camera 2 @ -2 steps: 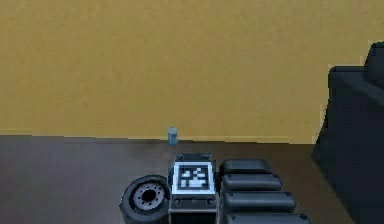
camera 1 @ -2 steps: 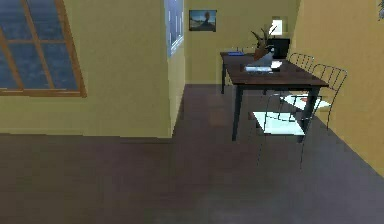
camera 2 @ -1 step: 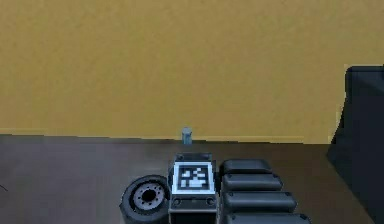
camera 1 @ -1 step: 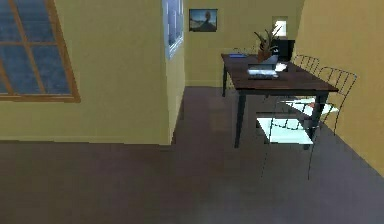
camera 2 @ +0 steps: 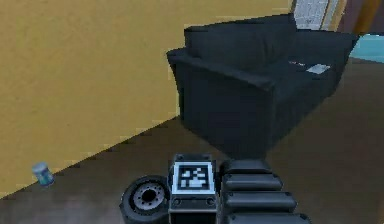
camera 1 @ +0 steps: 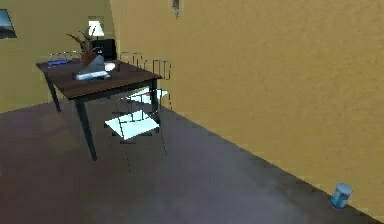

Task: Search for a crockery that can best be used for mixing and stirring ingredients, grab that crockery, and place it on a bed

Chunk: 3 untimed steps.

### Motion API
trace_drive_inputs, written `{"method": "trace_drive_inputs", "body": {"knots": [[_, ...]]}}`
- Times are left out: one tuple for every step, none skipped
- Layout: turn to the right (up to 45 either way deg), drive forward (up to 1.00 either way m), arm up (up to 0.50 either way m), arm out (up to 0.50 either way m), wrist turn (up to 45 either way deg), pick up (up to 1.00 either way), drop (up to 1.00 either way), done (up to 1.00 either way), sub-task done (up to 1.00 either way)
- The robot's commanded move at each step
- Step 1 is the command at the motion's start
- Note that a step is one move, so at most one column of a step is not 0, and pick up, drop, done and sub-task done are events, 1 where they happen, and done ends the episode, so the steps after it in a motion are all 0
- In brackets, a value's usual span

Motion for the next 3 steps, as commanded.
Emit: {"method": "trace_drive_inputs", "body": {"knots": [[15.0, 0.0, 0.0, 0.0, 0.0, 0.0, 0.0, 0.0, 0.0], [0.0, 0.2, 0.0, 0.0, 0.0, 0.0, 0.0, 0.0, 0.0], [-45.0, 0.0, 0.0, 0.0, 0.0, 0.0, 0.0, 0.0, 0.0]]}}
